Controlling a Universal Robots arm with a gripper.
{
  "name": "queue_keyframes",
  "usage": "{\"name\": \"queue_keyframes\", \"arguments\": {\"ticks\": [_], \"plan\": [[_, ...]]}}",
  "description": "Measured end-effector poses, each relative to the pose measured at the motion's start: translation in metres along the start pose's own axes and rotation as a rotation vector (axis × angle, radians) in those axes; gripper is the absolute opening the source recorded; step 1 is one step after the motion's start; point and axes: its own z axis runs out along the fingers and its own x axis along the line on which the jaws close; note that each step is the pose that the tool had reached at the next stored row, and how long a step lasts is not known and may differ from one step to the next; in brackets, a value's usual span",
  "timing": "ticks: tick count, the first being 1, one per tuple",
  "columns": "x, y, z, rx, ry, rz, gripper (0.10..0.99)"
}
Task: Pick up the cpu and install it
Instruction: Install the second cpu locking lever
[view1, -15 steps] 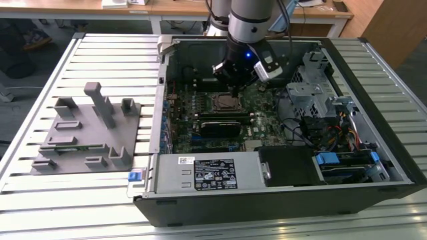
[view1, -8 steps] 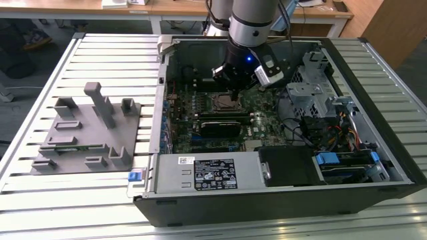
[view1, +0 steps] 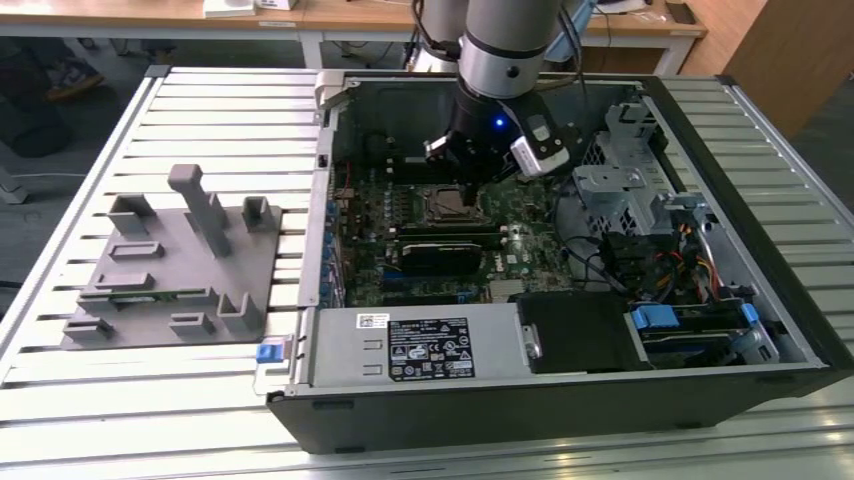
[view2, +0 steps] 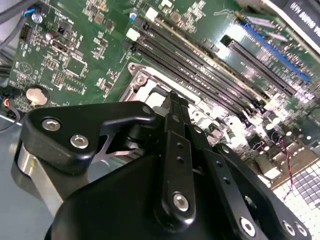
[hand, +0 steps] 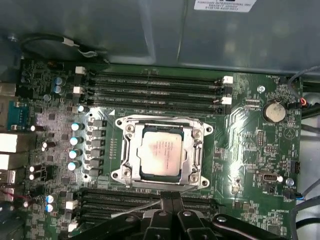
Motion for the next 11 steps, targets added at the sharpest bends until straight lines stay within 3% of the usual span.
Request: {"name": "queue_keyframes", "arguments": {"ticks": [6, 11], "plan": [[0.0015, -0.0041, -0.0001, -0.001, 0.0000, 0.000, 0.106], [0.0017, -0.0076, -0.0003, -0.007, -0.0003, 0.000, 0.106]]}}
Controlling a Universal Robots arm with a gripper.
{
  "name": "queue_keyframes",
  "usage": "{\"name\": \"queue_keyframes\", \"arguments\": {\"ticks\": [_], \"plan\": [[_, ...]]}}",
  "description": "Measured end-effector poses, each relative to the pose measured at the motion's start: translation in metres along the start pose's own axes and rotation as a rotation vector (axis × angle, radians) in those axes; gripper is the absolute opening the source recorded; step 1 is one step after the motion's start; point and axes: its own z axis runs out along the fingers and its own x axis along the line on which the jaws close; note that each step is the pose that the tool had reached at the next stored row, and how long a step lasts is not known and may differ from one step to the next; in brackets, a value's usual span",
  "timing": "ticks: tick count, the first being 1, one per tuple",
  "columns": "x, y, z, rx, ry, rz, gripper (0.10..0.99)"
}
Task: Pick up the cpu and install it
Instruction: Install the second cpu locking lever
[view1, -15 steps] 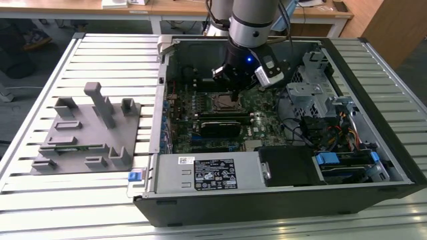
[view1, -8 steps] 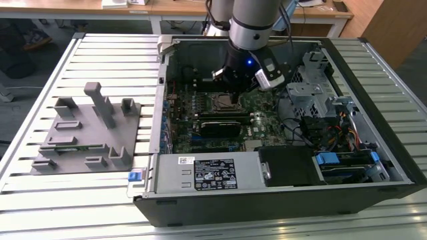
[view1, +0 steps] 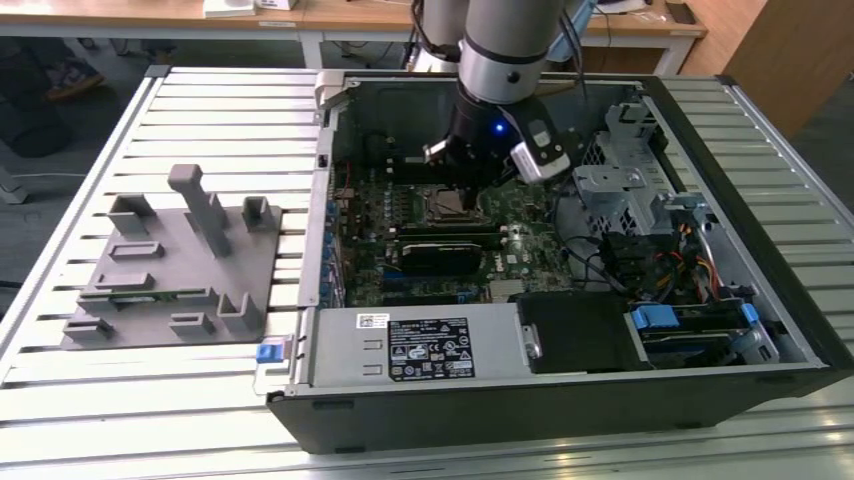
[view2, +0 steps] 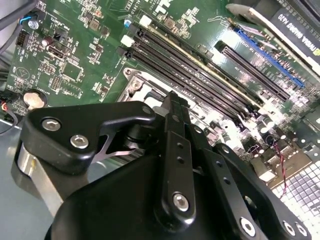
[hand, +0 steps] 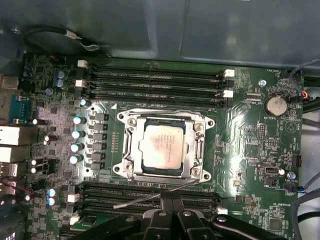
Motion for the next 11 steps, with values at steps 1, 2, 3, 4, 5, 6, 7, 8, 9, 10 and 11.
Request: {"name": "queue_keyframes", "arguments": {"ticks": [1, 2, 3, 4, 5, 6, 7, 8, 9, 10, 11], "plan": [[0.0002, -0.0007, -0.0001, -0.003, -0.0001, 0.000, 0.106], [0.0006, -0.0014, -0.0003, -0.006, -0.0003, 0.000, 0.106], [0.0014, -0.0021, -0.0005, -0.008, -0.0004, 0.000, 0.106], [0.0026, -0.0028, -0.0006, -0.011, -0.0006, 0.000, 0.106], [0.0044, -0.0035, -0.0006, -0.011, -0.0006, 0.000, 0.106], [0.0069, -0.0040, -0.0005, -0.012, -0.0006, 0.000, 0.106], [0.0095, -0.0047, -0.0005, -0.012, -0.0006, 0.000, 0.106], [0.0114, -0.0054, -0.0005, -0.012, -0.0007, 0.000, 0.106], [0.0126, -0.0057, -0.0005, -0.012, -0.0007, 0.000, 0.106], [0.0134, -0.0056, -0.0004, -0.012, -0.0007, 0.000, 0.106], [0.0140, -0.0056, -0.0004, -0.012, -0.0006, 0.000, 0.106]]}}
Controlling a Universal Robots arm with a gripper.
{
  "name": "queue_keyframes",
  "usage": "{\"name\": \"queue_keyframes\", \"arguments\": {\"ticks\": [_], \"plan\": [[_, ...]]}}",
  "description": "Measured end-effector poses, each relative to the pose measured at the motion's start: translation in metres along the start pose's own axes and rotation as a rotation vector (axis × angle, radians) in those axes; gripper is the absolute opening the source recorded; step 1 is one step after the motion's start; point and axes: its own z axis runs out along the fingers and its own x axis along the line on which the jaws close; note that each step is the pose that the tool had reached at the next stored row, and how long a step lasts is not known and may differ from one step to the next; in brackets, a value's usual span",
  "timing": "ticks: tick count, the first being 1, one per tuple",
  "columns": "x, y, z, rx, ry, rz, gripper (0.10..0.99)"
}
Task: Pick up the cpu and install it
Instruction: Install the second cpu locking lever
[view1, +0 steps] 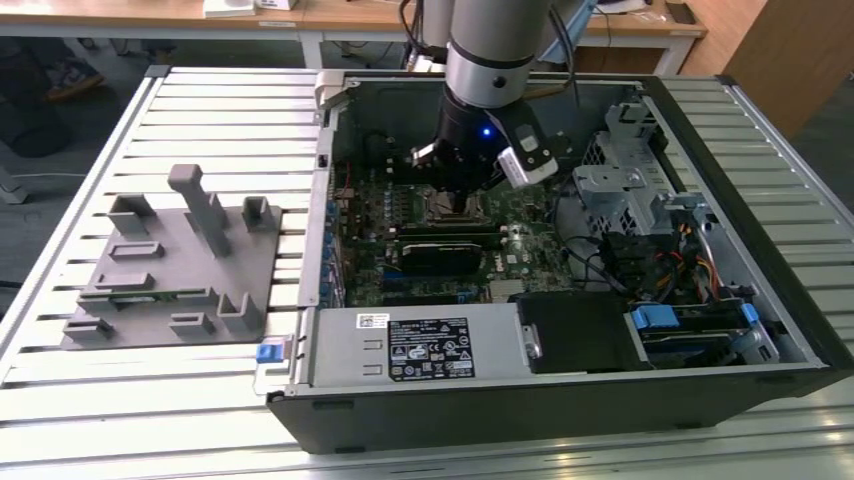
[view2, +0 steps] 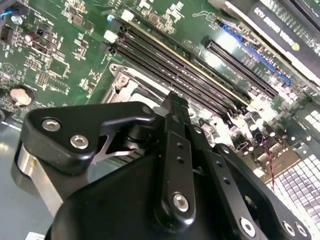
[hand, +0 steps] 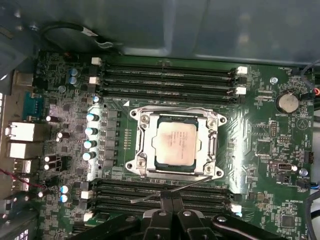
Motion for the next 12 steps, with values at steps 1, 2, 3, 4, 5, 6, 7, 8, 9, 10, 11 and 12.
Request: {"name": "queue_keyframes", "arguments": {"ticks": [1, 2, 3, 4, 5, 6, 7, 8, 9, 10, 11, 12], "plan": [[0.0004, -0.0001, -0.0001, -0.001, 0.0001, 0.000, 0.106], [0.0008, 0.0000, 0.0000, -0.001, 0.0000, 0.000, 0.106], [0.0014, 0.0000, 0.0001, -0.002, -0.0001, 0.000, 0.106], [0.0021, 0.0000, 0.0003, -0.002, -0.0002, 0.000, 0.106], [0.0030, 0.0000, 0.0006, -0.002, -0.0001, 0.000, 0.106], [0.0040, 0.0000, 0.0008, -0.002, -0.0001, 0.000, 0.106], [0.0051, 0.0000, 0.0011, -0.002, 0.0000, 0.000, 0.106], [0.0066, -0.0001, 0.0014, -0.002, 0.0000, 0.000, 0.106], [0.0081, -0.0002, 0.0019, -0.002, -0.0001, 0.000, 0.106], [0.0096, -0.0003, 0.0023, -0.002, -0.0002, 0.000, 0.106], [0.0109, -0.0005, 0.0028, -0.002, -0.0002, 0.000, 0.106], [0.0116, -0.0005, 0.0032, -0.002, -0.0001, 0.000, 0.106]]}}
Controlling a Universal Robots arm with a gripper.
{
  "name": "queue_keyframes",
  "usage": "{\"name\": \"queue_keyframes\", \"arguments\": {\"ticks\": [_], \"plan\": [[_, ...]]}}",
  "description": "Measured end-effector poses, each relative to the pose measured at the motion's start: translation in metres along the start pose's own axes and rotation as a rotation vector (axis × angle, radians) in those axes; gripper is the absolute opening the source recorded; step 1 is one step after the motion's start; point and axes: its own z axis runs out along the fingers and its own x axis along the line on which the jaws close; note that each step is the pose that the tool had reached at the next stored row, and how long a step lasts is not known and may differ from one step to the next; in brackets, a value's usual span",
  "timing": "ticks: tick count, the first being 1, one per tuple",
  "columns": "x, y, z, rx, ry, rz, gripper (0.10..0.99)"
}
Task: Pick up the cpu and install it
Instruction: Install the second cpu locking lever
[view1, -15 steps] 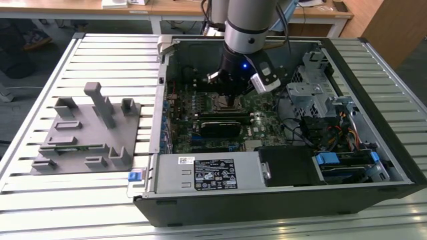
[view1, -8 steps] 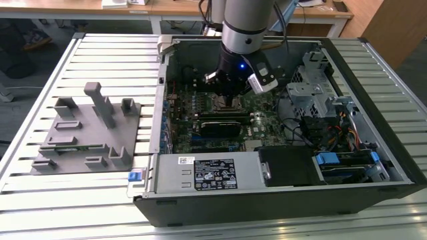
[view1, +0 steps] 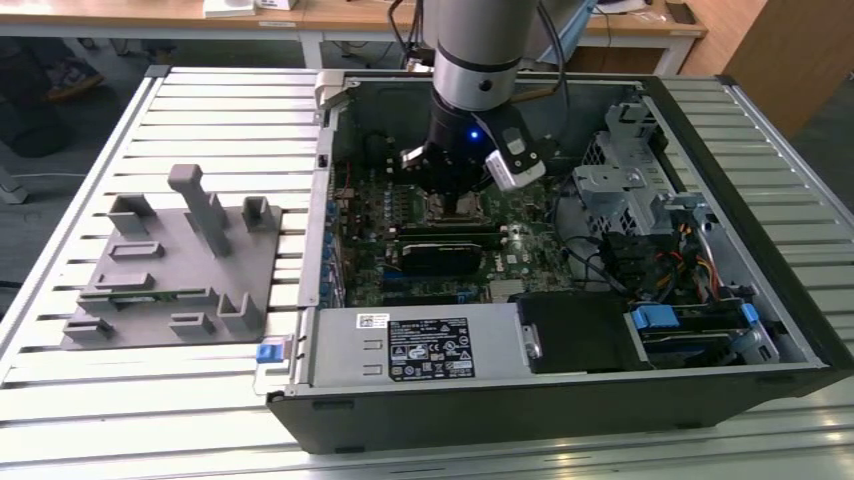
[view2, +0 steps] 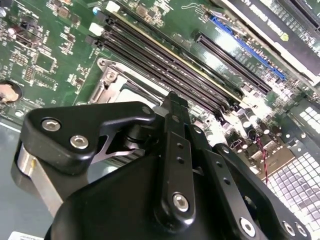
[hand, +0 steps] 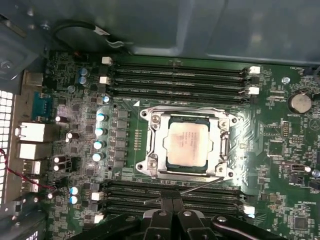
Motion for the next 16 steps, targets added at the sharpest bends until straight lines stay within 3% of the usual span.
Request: {"name": "queue_keyframes", "arguments": {"ticks": [8, 11, 13, 16], "plan": [[0.0024, -0.0005, 0.0097, 0.000, 0.0001, 0.000, 0.106], [0.0046, -0.0007, 0.0133, -0.005, -0.0002, -0.001, 0.106], [0.0054, -0.0022, 0.0144, -0.018, -0.0007, -0.001, 0.106], [0.0060, -0.0073, 0.0152, -0.050, -0.0026, -0.002, 0.106]]}}
